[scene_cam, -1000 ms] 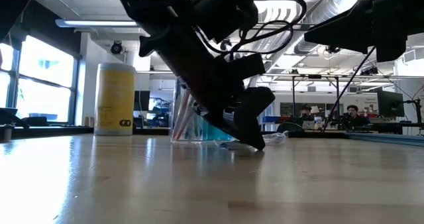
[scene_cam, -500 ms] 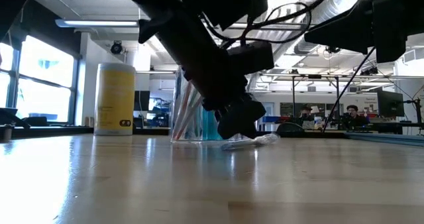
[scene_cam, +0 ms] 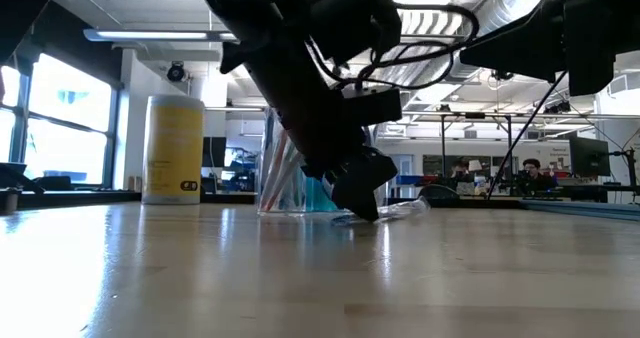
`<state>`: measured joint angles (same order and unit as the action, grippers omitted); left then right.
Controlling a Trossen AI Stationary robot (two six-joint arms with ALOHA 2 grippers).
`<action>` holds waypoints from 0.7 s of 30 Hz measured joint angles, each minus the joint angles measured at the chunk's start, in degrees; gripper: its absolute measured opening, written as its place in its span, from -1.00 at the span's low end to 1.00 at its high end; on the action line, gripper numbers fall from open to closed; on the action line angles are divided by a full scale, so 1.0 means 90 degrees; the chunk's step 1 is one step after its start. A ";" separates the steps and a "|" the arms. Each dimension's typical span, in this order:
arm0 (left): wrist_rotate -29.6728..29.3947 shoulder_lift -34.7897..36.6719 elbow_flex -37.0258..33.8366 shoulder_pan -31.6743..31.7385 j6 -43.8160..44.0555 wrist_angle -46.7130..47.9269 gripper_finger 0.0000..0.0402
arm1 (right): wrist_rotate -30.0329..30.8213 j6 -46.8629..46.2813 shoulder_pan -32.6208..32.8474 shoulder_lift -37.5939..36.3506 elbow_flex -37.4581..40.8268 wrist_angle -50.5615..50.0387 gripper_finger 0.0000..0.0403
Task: Pick & Place toothbrushing station
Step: Put the blue toothbrush into the transparent organizer
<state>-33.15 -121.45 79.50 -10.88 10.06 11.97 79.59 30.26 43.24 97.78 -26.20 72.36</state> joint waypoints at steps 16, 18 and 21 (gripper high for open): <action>0.1139 -0.0243 0.0041 0.0255 0.1108 0.0086 -0.32 | 0.0007 -0.0002 0.0078 0.0000 0.0000 0.0005 -0.26; 0.1265 -0.0249 0.0039 0.0257 0.1106 0.0094 -0.46 | 0.0010 -0.0002 0.0083 0.0000 0.0000 0.0002 -0.26; 0.1335 -0.0255 0.0036 0.0255 0.1093 0.0120 -0.73 | 0.0022 -0.0002 0.0085 0.0002 0.0000 0.0008 -0.26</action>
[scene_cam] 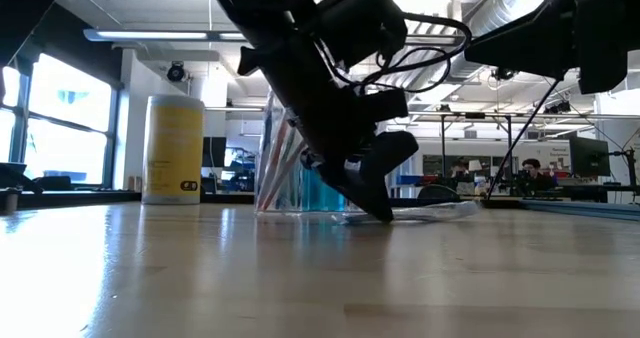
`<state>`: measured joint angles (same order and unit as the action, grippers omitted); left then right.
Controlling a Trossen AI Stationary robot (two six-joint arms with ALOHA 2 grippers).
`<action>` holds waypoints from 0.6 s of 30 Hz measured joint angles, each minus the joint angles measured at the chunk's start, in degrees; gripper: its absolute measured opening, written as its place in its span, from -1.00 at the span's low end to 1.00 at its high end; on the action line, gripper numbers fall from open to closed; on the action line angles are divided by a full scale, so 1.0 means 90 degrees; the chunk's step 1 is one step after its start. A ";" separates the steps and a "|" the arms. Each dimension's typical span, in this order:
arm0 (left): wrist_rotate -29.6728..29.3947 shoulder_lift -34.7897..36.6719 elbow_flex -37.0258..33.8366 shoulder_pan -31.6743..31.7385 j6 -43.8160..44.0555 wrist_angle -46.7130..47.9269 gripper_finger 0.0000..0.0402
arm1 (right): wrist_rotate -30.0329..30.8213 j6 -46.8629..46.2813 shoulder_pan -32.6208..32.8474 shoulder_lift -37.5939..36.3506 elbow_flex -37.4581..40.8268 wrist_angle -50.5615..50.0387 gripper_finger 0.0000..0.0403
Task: Pick & Place toothbrushing station
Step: Put the blue toothbrush into the transparent organizer
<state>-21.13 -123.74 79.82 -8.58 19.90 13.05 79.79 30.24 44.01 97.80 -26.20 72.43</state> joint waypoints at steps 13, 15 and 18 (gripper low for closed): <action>-0.0106 0.0565 -0.0062 -0.0010 -0.0841 0.0265 -0.99 | 0.0675 0.0265 0.0428 -0.0035 -0.0030 0.0699 -0.26; -0.0149 0.0753 -0.0067 -0.0010 -0.1032 0.0280 -0.99 | 0.0944 0.0491 0.0724 -0.0108 -0.0138 0.0944 -0.26; -0.0303 0.1233 -0.0068 -0.0012 -0.1363 0.0180 -0.99 | 0.0959 0.0488 0.1192 -0.0308 -0.0261 0.0980 -0.26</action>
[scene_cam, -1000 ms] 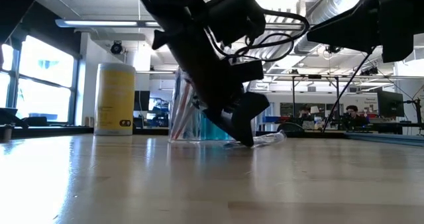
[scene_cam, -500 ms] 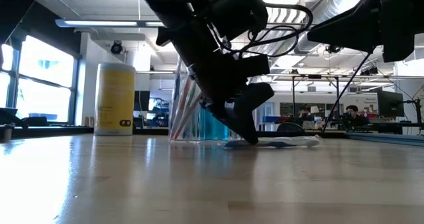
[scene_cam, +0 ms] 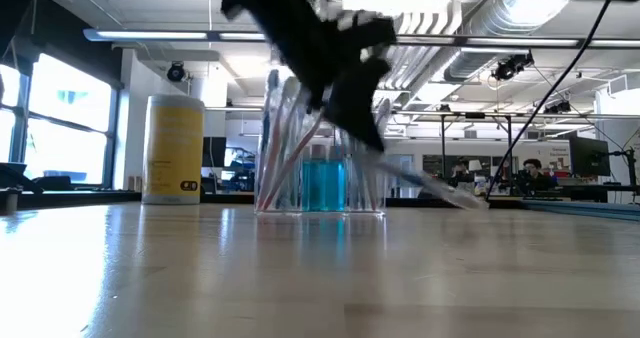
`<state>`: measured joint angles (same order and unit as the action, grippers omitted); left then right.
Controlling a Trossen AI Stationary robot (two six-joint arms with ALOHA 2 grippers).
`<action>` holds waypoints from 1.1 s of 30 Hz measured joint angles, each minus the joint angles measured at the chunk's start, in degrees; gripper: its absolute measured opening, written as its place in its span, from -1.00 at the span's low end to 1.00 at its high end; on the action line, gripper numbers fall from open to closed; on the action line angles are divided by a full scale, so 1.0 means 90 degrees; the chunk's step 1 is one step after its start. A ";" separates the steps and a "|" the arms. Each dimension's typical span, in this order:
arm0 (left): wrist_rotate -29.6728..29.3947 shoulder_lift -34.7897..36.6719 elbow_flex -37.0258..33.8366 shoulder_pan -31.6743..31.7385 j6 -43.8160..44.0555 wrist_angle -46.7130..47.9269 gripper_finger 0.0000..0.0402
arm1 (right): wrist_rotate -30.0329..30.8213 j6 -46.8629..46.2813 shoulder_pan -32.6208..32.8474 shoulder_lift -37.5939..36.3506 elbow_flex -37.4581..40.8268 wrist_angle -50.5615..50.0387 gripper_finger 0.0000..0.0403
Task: Pick & Place toothbrushing station
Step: Put the blue toothbrush into the transparent organizer
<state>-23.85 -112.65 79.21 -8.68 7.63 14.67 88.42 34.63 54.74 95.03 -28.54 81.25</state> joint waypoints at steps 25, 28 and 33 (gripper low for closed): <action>0.0657 0.1180 0.0018 -0.0189 -0.1453 -0.0118 -1.00 | -0.0193 -0.0673 0.0619 -0.0275 -0.0096 0.0001 -0.26; 0.0709 0.0835 0.0030 -0.0124 -0.1936 -0.0178 -0.94 | -0.0194 -0.0673 0.0603 -0.0275 -0.0096 -0.0002 -0.26; 0.0757 0.0312 0.0014 -0.0112 -0.1983 -0.0487 -0.69 | -0.0198 -0.0837 0.0610 -0.0275 -0.0096 -0.0077 -0.26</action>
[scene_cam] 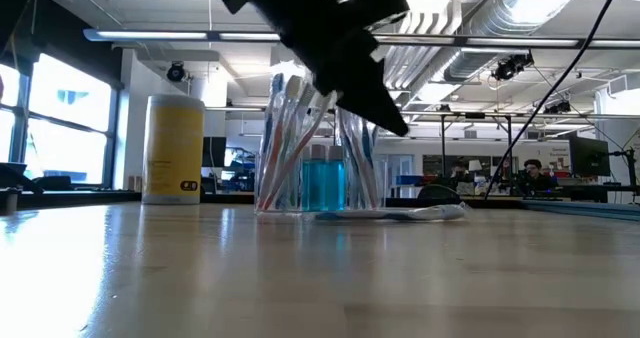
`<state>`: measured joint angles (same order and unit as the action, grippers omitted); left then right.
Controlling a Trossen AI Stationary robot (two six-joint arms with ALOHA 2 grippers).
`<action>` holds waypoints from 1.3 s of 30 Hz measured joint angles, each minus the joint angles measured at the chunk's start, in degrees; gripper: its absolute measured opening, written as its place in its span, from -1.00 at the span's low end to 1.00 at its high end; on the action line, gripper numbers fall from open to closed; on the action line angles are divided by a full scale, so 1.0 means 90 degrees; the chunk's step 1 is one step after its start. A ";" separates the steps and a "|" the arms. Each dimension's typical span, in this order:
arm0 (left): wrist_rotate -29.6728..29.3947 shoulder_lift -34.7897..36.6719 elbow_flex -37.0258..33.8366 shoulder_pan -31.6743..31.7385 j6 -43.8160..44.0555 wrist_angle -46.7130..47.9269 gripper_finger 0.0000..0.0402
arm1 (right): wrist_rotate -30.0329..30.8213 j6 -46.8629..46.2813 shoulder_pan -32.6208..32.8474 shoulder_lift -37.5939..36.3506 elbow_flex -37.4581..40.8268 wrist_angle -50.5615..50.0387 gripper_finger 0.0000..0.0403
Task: Pick & Place toothbrushing station
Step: Put the blue toothbrush into the transparent organizer
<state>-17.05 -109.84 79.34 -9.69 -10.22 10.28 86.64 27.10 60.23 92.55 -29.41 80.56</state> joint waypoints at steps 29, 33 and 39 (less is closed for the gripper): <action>0.0285 -0.1003 0.0030 0.0820 0.1242 -0.0079 0.13 | -0.0003 -0.0370 0.0000 0.0000 0.0002 -0.0549 -0.26; 0.0377 -0.0998 0.0033 0.0821 0.1232 0.0003 0.13 | -0.0003 -0.0370 0.0000 0.0000 0.0002 -0.0554 -0.26; 0.0502 -0.1031 0.0034 0.0821 0.0916 0.0130 0.13 | -0.0003 -0.0370 0.0000 0.0000 0.0002 -0.0556 -0.26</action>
<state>-12.53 -119.13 79.65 -2.31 -1.97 11.45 86.61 23.77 60.23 92.55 -29.39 75.55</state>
